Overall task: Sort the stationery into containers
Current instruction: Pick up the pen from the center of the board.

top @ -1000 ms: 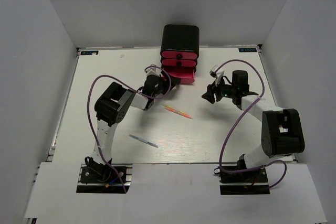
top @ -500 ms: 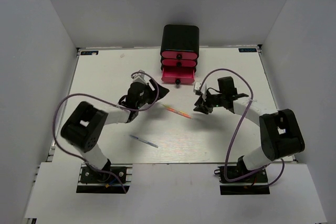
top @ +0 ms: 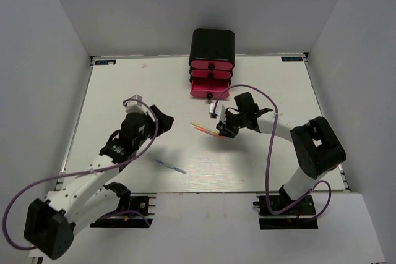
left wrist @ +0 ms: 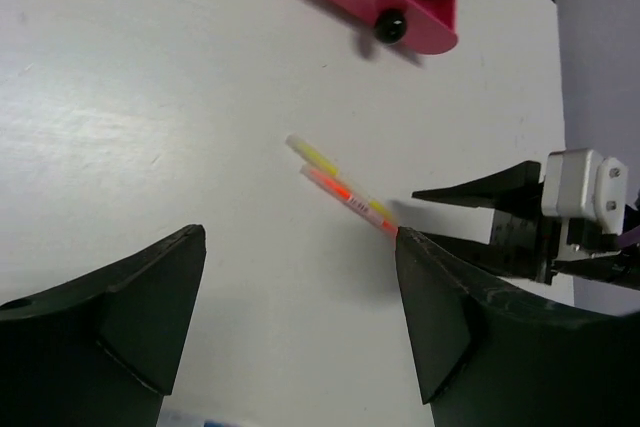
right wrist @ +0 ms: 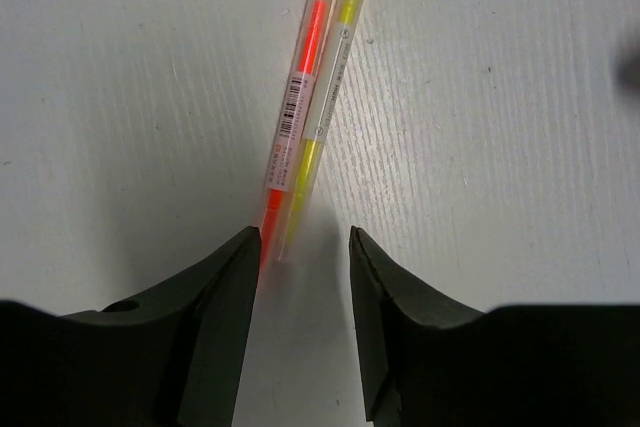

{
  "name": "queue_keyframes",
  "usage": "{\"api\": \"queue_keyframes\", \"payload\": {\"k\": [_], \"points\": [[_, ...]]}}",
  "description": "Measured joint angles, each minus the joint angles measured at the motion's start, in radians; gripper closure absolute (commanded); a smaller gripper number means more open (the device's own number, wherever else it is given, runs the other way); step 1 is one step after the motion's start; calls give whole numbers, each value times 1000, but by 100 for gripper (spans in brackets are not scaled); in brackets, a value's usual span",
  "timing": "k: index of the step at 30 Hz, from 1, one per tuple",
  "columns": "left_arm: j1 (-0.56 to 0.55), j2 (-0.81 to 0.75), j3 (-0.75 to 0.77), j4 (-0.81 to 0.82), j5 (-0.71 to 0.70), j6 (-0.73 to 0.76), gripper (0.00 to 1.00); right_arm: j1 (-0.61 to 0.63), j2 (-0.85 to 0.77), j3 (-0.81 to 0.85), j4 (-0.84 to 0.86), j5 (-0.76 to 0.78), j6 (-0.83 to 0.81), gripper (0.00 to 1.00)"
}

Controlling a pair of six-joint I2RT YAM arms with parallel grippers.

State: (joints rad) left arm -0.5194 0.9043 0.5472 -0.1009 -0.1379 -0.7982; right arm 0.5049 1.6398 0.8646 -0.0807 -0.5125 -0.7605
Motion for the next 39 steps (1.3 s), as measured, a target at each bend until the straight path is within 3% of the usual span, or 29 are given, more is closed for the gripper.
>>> {"api": "queue_keyframes", "payload": {"k": [7,16,30,39], "points": [[-2,-192,-77,-250,-48,-82,11,40,42,32,1,54,19,53],[-3,-224,-81,-417,-59,-134,10,66,75,58,5,100,28,53],[-6,-259,-81,-544,-60,-189,9,72,90,110,0,81,46,49],[-6,-259,-81,-552,-58,-198,9,72,151,255,7,106,93,47]]}}
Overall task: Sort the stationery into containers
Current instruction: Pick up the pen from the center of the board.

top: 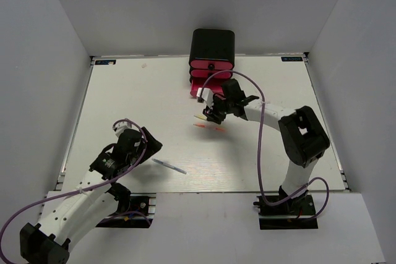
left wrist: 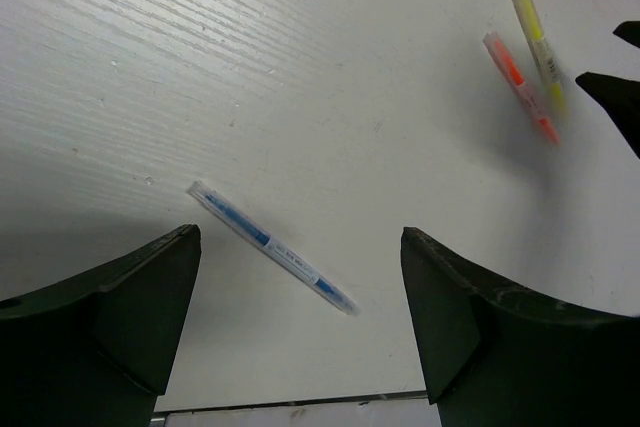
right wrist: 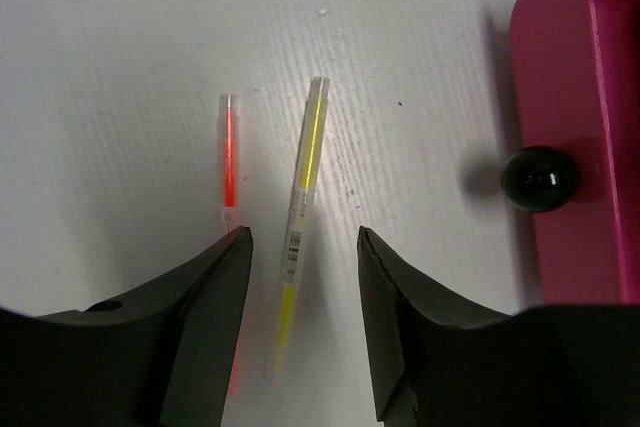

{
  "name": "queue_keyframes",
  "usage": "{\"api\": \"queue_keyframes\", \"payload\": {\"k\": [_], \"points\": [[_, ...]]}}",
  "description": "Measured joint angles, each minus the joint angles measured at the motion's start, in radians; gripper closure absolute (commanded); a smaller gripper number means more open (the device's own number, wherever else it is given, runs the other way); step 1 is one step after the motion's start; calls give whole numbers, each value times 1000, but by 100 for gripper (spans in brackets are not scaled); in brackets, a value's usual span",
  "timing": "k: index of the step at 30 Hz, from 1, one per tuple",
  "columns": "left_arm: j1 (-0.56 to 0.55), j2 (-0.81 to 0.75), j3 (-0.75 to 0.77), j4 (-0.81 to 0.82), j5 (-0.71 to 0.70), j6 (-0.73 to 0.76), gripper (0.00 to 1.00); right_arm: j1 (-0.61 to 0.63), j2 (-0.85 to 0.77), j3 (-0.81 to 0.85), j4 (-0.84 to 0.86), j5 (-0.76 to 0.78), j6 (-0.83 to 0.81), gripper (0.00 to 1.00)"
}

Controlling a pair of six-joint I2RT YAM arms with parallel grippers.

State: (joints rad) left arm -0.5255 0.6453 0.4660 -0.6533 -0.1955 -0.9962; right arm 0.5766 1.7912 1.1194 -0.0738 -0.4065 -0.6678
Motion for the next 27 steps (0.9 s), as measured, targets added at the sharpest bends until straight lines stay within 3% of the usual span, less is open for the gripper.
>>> {"api": "queue_keyframes", "payload": {"k": [13,16,24,27], "points": [[0,-14,0,-16,0,-23,9,1,166,105,-37,68,-8,51],[0,-14,0,-20,0,-26,9,1,171,111,-40,77,-21,61],[0,-10,0,-19,1,-26,9,1,195,155,-85,91,-47,100],[0,2,0,-19,5,-26,9,0,202,172,-99,90,-50,100]]}}
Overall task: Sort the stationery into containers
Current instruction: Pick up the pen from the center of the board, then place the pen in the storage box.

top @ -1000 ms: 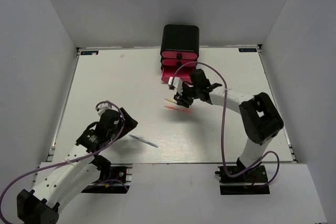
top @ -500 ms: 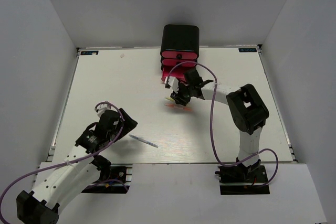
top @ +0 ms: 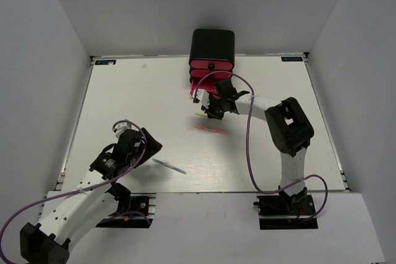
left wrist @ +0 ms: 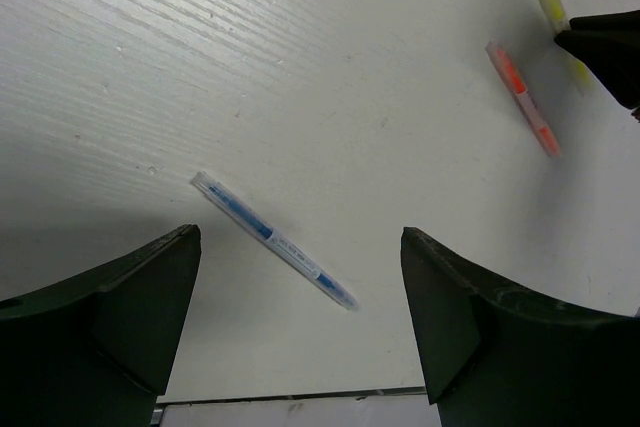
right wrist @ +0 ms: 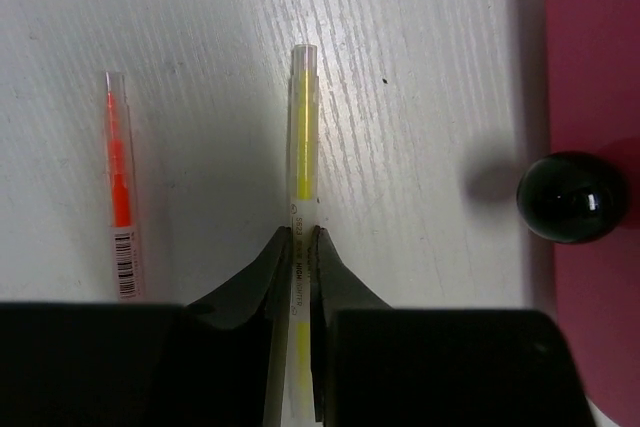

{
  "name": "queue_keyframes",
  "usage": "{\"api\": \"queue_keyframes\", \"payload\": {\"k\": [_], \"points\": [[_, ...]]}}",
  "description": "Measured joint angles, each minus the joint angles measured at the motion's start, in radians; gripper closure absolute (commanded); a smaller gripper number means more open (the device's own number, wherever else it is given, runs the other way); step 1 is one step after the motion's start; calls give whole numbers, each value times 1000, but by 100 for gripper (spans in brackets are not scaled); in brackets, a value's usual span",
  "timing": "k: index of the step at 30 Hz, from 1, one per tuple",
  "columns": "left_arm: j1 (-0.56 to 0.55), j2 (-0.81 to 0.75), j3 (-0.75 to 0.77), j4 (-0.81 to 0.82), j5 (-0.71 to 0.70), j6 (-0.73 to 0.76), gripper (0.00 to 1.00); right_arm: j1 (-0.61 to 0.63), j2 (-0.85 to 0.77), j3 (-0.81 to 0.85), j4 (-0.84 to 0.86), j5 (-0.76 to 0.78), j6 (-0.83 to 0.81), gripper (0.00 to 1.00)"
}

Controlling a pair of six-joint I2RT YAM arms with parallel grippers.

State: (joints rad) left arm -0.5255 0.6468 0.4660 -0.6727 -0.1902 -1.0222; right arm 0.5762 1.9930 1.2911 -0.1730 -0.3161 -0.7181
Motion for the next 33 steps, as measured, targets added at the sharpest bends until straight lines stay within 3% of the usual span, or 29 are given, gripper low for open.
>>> {"api": "queue_keyframes", "payload": {"k": [13,14,15,26,29,33], "points": [[0,95,0,0,30,0,9,-49,-27,260,-71,-100,-79,100],[0,106,0,0,31,0,8,-57,-27,279,-70,-106,-88,100],[0,121,0,-1,35,-1,0,-66,-27,294,-68,-111,-99,100],[0,168,-3,49,74,-49,0,-130,71,375,-40,-113,-205,100],[0,173,-14,85,89,-69,0,-133,102,375,-43,-113,-232,94],[0,216,-21,106,101,-94,0,-134,119,375,-45,-113,-256,71]]}}
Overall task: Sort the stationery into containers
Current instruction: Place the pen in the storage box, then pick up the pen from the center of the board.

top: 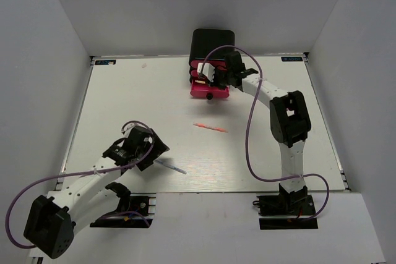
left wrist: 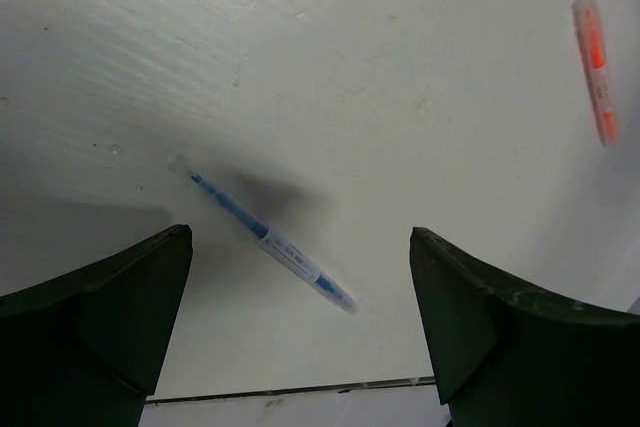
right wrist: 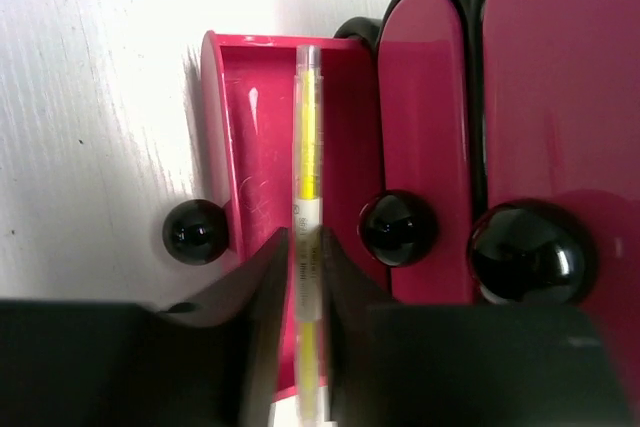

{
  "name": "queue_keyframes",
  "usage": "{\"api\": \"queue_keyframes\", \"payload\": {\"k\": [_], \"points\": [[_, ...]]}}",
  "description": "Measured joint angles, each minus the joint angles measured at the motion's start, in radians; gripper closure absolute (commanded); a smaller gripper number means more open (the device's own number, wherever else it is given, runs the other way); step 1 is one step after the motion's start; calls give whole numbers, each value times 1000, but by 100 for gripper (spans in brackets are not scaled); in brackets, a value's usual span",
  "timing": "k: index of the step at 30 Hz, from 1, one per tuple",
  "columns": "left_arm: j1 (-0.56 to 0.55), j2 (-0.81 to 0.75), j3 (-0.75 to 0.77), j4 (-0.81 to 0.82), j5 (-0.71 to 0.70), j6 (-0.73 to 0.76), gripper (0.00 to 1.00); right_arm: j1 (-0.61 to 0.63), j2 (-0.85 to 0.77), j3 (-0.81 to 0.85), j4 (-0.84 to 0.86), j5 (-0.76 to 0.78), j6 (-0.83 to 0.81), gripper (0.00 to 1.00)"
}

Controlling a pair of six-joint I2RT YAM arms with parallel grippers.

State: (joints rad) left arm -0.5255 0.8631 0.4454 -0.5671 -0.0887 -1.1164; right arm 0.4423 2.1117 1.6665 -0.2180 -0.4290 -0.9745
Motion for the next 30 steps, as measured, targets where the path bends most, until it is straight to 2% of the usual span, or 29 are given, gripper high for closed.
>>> {"api": "queue_keyframes", "payload": {"k": [7,14,17,21,23,26,27,28,29,30], "points": [[0,170,51,-47,0,-36,0,-4,2,11,-19,-14,-5,62],[-2,291,133,-63,0,-53,0,-20,-4,7,-18,-45,33,62],[-5,319,151,-64,0,-63,1,-33,-61,-56,-2,-72,82,62],[-7,385,175,-92,1,-74,11,-48,-214,-201,29,-117,145,62],[-8,422,193,-112,2,-79,13,-51,-291,-270,56,-135,169,62],[-14,463,219,-128,3,-82,22,-54,-374,-351,93,-158,202,62],[-17,472,224,-132,5,-82,26,-54,-391,-372,101,-165,211,62],[-21,479,227,-135,6,-82,36,-55,-406,-393,107,-174,220,62],[-22,484,229,-135,9,-87,41,-56,-414,-411,114,-179,230,62],[-25,492,230,-135,13,-87,54,-58,-421,-430,117,-182,236,62]]}}
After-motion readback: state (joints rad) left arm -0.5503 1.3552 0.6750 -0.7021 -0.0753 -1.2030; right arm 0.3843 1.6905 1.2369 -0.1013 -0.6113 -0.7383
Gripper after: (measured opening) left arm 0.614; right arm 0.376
